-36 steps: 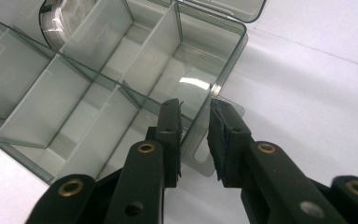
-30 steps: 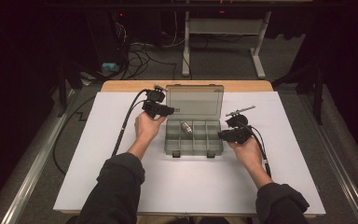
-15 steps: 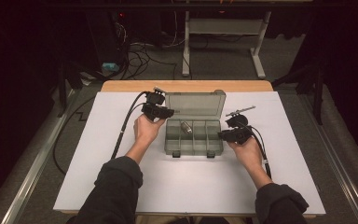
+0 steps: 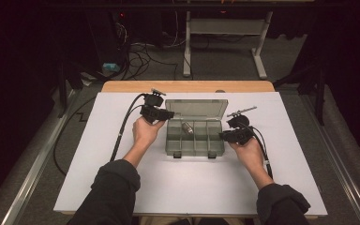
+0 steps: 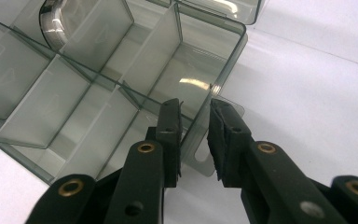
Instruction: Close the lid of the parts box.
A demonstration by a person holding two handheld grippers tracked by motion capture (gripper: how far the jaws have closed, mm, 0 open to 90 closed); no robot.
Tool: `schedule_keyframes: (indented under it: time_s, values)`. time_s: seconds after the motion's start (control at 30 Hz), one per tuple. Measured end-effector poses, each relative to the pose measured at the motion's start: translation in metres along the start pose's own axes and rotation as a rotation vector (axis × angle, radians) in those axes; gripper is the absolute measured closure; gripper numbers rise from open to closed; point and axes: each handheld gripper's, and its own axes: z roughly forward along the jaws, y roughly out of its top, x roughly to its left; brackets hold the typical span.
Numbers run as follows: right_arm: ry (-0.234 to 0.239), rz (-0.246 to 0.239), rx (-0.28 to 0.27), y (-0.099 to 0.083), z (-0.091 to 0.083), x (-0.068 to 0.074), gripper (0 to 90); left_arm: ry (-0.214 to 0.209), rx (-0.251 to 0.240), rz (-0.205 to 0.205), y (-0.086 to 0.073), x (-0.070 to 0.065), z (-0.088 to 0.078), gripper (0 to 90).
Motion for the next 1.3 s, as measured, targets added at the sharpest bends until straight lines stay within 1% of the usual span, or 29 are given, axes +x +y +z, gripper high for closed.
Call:
schedule_keyframes:
  time_s: [0.07, 0.17, 0.43, 0.67, 0.8, 0.83, 0.87, 0.9, 0.93, 0.97, 1.0, 1.03, 1.07, 1.13, 1.2, 1.3]
  values:
    - [0.0, -0.006, 0.0, 0.0, 0.0, 0.0, 75.3, -0.003, -0.006, 0.002, -0.001, 0.0, -0.002, 63.5]
    - [0.002, -0.008, 0.001, 0.0, 0.0, 0.0, 75.3, -0.016, -0.03, 0.003, -0.003, -0.002, -0.008, 63.3]
    - [-0.003, -0.015, -0.003, 0.0, 0.0, 0.0, 75.3, -0.021, -0.034, 0.012, -0.004, -0.004, -0.016, 64.9]
    - [-0.001, -0.018, 0.001, 0.0, 0.0, 0.0, 75.3, -0.035, -0.04, 0.017, -0.007, -0.004, -0.021, 66.2]
    - [0.005, -0.018, -0.006, 0.0, 0.0, -0.001, 75.0, -0.025, -0.039, 0.032, -0.009, -0.006, -0.021, 66.3]
    - [0.012, -0.018, -0.009, 0.0, 0.0, -0.002, 75.0, -0.024, -0.041, 0.032, -0.009, -0.006, -0.021, 66.3]
    - [0.033, -0.003, -0.018, -0.001, 0.0, -0.005, 74.2, -0.026, -0.039, 0.035, -0.01, -0.005, -0.021, 66.2]
    - [0.033, -0.003, -0.018, -0.001, 0.0, -0.005, 74.2, -0.03, -0.04, 0.033, -0.01, -0.005, -0.021, 66.2]
    - [0.05, -0.003, -0.023, -0.001, 0.0, -0.007, 70.9, -0.033, -0.042, 0.029, -0.011, -0.005, -0.021, 66.3]
    - [0.079, 0.004, -0.027, 0.0, -0.001, -0.008, 67.9, -0.035, -0.044, 0.03, -0.011, -0.005, -0.021, 66.2]
    - [0.099, 0.007, -0.039, -0.001, -0.002, -0.009, 66.2, -0.038, -0.046, 0.033, -0.012, -0.004, -0.021, 66.2]
    - [0.111, -0.004, -0.071, 0.0, -0.009, -0.01, 66.0, -0.038, -0.044, 0.038, -0.013, -0.004, -0.021, 66.2]
    - [0.111, -0.004, -0.071, 0.0, -0.009, -0.01, 66.0, -0.041, -0.049, 0.035, -0.014, -0.004, -0.02, 66.2]
    - [0.126, -0.006, -0.113, 0.0, -0.018, -0.012, 69.5, -0.045, -0.048, 0.032, -0.016, -0.004, -0.02, 66.2]
    - [0.122, -0.006, -0.14, 0.001, -0.025, -0.015, 76.2, -0.046, -0.048, 0.033, -0.019, -0.004, -0.019, 66.1]
    - [0.113, -0.012, -0.134, 0.002, -0.027, -0.016, 82.8, -0.043, -0.045, 0.043, -0.022, -0.005, -0.02, 65.9]
